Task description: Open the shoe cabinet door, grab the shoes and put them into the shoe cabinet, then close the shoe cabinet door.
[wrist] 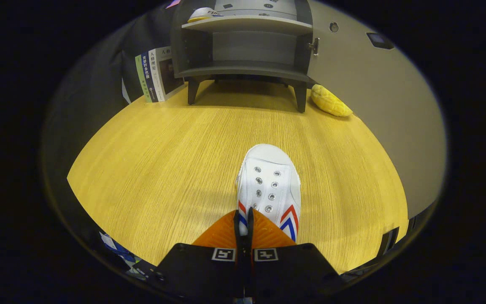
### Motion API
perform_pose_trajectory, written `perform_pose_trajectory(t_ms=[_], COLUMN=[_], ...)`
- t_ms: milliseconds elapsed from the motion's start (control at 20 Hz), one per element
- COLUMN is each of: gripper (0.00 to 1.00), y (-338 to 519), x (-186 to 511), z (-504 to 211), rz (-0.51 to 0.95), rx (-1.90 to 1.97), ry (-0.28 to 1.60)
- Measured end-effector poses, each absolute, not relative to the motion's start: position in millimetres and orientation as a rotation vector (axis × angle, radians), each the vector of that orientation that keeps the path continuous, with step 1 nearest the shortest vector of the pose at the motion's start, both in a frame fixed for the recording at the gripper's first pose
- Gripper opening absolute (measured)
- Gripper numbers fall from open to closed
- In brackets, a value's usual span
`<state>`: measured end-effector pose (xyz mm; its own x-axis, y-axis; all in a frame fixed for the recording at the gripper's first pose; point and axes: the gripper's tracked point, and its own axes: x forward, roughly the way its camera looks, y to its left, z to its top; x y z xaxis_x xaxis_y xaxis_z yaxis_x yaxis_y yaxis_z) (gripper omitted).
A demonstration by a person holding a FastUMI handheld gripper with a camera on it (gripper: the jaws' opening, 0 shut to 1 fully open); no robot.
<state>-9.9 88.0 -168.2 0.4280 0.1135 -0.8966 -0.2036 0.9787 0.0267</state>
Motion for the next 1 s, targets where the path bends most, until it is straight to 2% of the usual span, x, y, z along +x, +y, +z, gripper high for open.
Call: perform_pose_trajectory(t_ms=[350,1000], gripper=[0.02,0.02], y=[97,127], x=[25,139], z=[-119,4], rz=[0.216,0.238], rx=[0.035,0.217], ry=[1.021,0.77])
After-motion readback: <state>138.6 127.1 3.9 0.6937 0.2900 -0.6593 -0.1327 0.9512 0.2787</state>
